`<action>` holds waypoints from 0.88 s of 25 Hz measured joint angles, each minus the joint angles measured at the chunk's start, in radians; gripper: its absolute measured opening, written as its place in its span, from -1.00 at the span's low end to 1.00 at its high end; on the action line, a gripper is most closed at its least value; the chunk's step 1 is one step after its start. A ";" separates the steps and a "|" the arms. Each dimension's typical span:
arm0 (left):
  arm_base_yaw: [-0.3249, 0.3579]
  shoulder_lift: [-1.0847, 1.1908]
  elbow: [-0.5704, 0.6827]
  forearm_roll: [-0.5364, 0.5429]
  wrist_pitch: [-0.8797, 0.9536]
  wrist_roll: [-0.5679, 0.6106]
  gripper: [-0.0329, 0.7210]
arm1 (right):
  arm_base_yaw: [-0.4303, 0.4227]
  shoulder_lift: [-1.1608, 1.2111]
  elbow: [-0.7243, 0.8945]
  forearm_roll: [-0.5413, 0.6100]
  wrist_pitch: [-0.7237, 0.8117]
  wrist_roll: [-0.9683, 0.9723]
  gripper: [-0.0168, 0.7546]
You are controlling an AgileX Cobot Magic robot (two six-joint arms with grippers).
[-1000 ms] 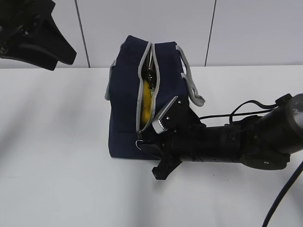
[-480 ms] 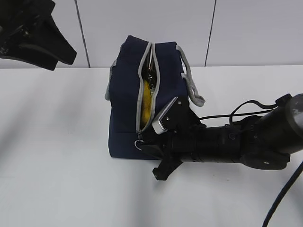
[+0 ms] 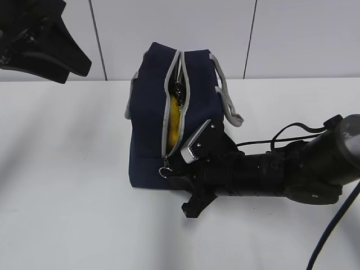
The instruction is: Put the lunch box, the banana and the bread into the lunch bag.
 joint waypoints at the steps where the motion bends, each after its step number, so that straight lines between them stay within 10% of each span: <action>1: 0.000 0.000 0.000 0.000 0.000 0.000 0.04 | 0.000 0.000 0.000 0.000 -0.002 0.000 -0.88; 22: 0.000 0.000 0.000 -0.001 0.003 0.000 0.04 | 0.000 0.000 -0.002 -0.004 -0.043 0.000 -1.00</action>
